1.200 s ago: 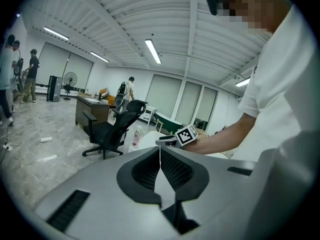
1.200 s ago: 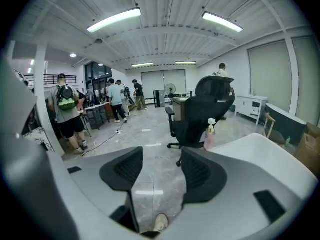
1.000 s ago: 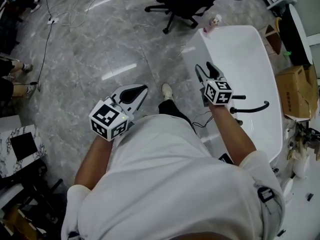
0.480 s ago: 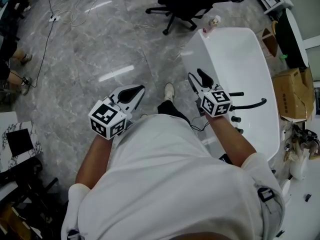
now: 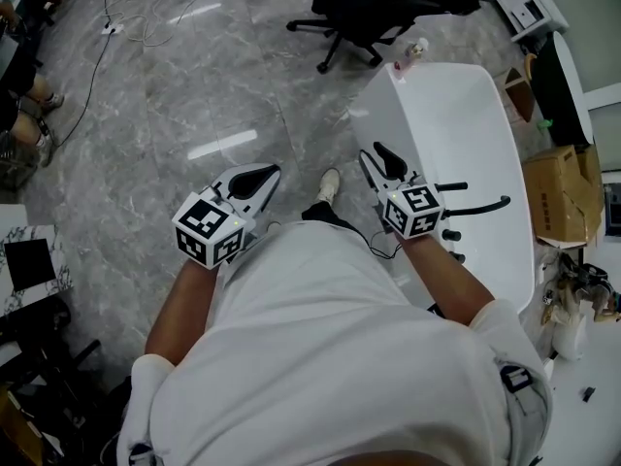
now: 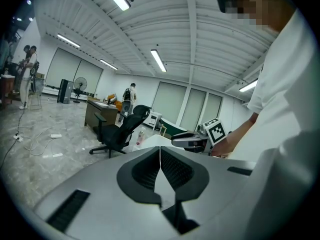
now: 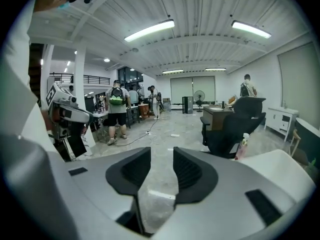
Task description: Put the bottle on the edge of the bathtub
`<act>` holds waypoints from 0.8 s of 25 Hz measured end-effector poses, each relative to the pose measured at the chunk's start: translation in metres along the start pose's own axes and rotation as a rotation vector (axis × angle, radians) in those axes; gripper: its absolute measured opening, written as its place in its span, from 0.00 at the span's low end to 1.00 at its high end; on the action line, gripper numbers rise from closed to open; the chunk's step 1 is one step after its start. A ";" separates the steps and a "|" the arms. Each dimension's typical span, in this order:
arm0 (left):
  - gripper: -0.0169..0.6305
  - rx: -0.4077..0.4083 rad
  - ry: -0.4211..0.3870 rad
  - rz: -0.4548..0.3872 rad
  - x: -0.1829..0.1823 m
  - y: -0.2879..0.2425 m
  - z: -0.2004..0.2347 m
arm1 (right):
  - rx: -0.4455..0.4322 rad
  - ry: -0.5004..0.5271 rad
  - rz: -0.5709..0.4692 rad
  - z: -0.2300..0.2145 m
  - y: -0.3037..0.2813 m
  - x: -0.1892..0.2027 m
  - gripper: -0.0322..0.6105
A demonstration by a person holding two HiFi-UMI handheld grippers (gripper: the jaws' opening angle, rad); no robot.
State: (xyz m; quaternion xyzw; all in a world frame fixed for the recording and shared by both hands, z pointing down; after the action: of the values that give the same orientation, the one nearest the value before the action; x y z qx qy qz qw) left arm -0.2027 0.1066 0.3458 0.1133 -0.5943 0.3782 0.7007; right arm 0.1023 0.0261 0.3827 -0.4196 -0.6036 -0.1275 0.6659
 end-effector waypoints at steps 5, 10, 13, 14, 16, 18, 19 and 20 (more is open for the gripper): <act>0.06 -0.014 0.015 0.003 0.008 0.004 -0.007 | -0.030 0.050 0.019 0.010 0.002 0.001 0.27; 0.06 -0.025 0.024 0.011 0.015 0.010 -0.008 | -0.010 0.085 0.007 0.016 0.002 -0.003 0.16; 0.06 -0.023 0.023 0.014 0.014 0.010 -0.007 | 0.011 0.090 0.004 0.016 0.003 -0.006 0.10; 0.06 -0.021 0.021 0.015 0.014 0.009 -0.008 | 0.015 0.089 0.004 0.015 0.004 -0.007 0.09; 0.06 -0.016 0.016 0.017 0.012 0.007 -0.008 | 0.023 0.089 0.002 0.013 0.006 -0.008 0.07; 0.06 -0.010 0.010 0.018 0.009 0.003 -0.009 | 0.033 0.088 0.001 0.011 0.009 -0.008 0.06; 0.06 -0.006 0.008 0.020 0.008 0.002 -0.010 | 0.040 0.085 -0.001 0.010 0.011 -0.008 0.06; 0.06 -0.003 0.006 0.021 0.008 0.000 -0.010 | 0.047 0.082 -0.003 0.009 0.012 -0.009 0.06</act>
State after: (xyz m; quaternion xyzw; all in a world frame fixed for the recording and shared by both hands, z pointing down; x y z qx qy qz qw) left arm -0.1952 0.1157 0.3503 0.1047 -0.5938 0.3851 0.6987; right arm 0.1021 0.0369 0.3693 -0.3974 -0.5794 -0.1312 0.6994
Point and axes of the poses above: the fingertips, and each gripper's own axes: y backward along the fingers, z to its left, x out of its underside, the point moved 10 cm from there along y, backward along the fingers, and after that the axes turned 4 degrees about -x, right-handed, at the moved point
